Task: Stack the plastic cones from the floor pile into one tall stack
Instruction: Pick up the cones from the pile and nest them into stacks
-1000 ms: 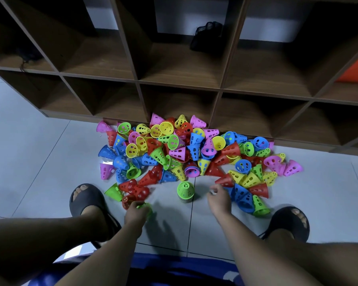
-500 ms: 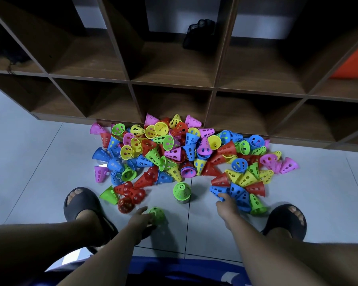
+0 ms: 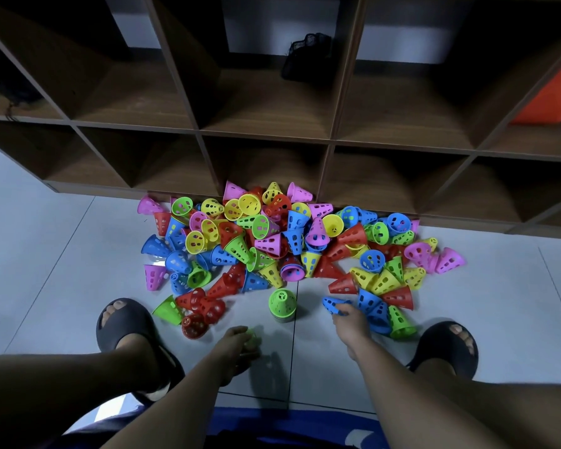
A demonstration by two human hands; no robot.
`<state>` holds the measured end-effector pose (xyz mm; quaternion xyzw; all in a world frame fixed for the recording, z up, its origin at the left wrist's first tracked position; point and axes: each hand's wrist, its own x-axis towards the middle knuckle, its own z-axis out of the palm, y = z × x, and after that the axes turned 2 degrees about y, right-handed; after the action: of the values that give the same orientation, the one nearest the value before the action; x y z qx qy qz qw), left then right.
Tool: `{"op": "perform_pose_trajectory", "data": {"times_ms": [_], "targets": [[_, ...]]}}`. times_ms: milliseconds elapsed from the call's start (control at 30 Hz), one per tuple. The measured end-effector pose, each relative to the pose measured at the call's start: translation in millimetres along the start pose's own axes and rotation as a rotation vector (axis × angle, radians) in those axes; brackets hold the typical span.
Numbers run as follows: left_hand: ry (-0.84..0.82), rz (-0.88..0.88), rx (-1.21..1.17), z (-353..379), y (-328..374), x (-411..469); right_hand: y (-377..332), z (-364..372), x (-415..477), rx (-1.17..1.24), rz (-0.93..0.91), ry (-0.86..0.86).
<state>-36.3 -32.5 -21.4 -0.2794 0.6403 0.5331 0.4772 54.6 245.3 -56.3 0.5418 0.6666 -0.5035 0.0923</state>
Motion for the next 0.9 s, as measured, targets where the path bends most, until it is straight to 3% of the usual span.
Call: {"op": "perform_pose_trajectory", "data": {"times_ms": [100, 233, 467, 567, 733, 900], "targets": [[0.055, 0.083, 0.035, 0, 9, 4, -14, -2, -3, 0.071, -0.043, 0.124], [-0.001, 0.218, 0.101, 8, 38, -8, -33, 0, -9, 0.279, -0.031, 0.159], [0.018, 0.452, 0.158, 23, 100, -53, -69, -3, -24, 0.631, 0.027, 0.049], [-0.050, 0.503, 0.156, 29, 114, -62, -78, -5, -31, 0.747, 0.061, -0.059], [-0.157, 0.498, 0.237, 49, 109, -67, -87, -8, -42, 0.933, 0.107, -0.221], [-0.164, 0.369, 0.341, 63, 79, -54, -84, -3, -49, 0.884, 0.101, -0.323]]}}
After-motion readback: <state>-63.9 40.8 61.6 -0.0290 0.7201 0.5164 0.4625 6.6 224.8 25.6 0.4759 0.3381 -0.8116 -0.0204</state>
